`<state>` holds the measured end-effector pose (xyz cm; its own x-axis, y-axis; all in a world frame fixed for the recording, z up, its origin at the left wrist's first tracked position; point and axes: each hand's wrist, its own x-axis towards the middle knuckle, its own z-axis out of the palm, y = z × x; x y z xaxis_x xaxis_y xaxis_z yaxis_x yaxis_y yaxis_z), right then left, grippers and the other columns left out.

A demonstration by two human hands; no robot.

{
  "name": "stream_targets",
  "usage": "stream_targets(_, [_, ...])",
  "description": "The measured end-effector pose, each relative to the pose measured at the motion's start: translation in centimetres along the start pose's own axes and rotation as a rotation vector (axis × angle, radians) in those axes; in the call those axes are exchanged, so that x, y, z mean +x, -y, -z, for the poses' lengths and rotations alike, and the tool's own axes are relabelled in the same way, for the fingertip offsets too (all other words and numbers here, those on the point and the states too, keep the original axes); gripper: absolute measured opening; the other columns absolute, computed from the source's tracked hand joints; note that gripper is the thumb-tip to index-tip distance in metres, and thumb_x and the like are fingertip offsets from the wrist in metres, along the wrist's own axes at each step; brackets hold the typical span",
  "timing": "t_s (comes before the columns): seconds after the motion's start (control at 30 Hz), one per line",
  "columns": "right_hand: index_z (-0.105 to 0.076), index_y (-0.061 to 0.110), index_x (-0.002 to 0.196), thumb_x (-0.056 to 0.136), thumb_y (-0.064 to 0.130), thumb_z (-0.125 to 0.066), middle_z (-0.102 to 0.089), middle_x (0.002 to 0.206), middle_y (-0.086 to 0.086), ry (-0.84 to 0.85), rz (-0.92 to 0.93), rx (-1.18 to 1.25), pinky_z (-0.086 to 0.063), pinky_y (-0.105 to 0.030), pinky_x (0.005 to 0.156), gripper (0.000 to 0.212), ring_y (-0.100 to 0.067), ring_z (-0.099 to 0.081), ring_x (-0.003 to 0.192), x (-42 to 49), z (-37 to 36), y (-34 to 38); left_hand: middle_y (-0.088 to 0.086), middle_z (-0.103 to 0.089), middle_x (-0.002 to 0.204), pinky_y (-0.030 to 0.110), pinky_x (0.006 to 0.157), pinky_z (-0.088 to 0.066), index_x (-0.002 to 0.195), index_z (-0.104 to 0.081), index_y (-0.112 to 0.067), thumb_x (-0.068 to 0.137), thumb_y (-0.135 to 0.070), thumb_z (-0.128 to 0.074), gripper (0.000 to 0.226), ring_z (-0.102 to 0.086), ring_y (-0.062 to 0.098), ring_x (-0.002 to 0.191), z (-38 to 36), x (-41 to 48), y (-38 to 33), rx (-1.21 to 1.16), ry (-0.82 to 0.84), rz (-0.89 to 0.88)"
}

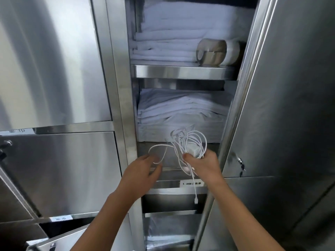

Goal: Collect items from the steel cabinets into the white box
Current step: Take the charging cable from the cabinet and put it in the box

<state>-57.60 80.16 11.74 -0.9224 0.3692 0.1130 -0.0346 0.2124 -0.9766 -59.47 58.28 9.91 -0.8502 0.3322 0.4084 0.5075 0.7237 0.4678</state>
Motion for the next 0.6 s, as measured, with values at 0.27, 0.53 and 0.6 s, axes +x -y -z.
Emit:
stream_targets(0.27, [-0.076,0.015,0.082,0.083,0.017,-0.081,-0.074,0.070,0.002,0.036,0.055,0.069,-0.045,-0.010,0.047,0.005,0.000,-0.063,0.050,-2.6,4.0,3.2,-0.023,-0.056,0.090,0.015,0.066,-0.041,0.105,-0.061,-0.039,0.097,-0.046,-0.047,0.018,-0.056,0.001,0.080,3.4,-2.0,-4.4,0.035,-0.075,0.000])
stream_targets(0.53, [-0.075,0.014,0.091,0.081,0.020,-0.081,-0.075,0.073,-0.001,0.008,0.008,0.077,-0.053,-0.021,0.055,0.012,-0.011,-0.066,0.060,-7.5,7.3,1.4,-0.020,-0.060,0.096,0.020,0.069,-0.042,0.106,-0.063,-0.037,0.097,-0.046,-0.047,0.021,-0.058,0.002,0.082,2.5,-5.2,-7.5,0.026,-0.027,-0.010])
stream_targets(0.6, [-0.076,0.015,0.092,0.080,0.019,-0.081,-0.077,0.081,-0.005,-0.043,-0.005,0.078,-0.055,-0.021,0.060,0.014,-0.016,-0.072,0.068,-8.8,8.7,0.5,-0.017,-0.063,0.099,0.025,0.072,-0.048,0.107,-0.063,-0.037,0.095,-0.051,-0.043,0.027,-0.062,0.004,0.086,0.8,-5.5,-8.5,-0.011,0.036,-0.039])
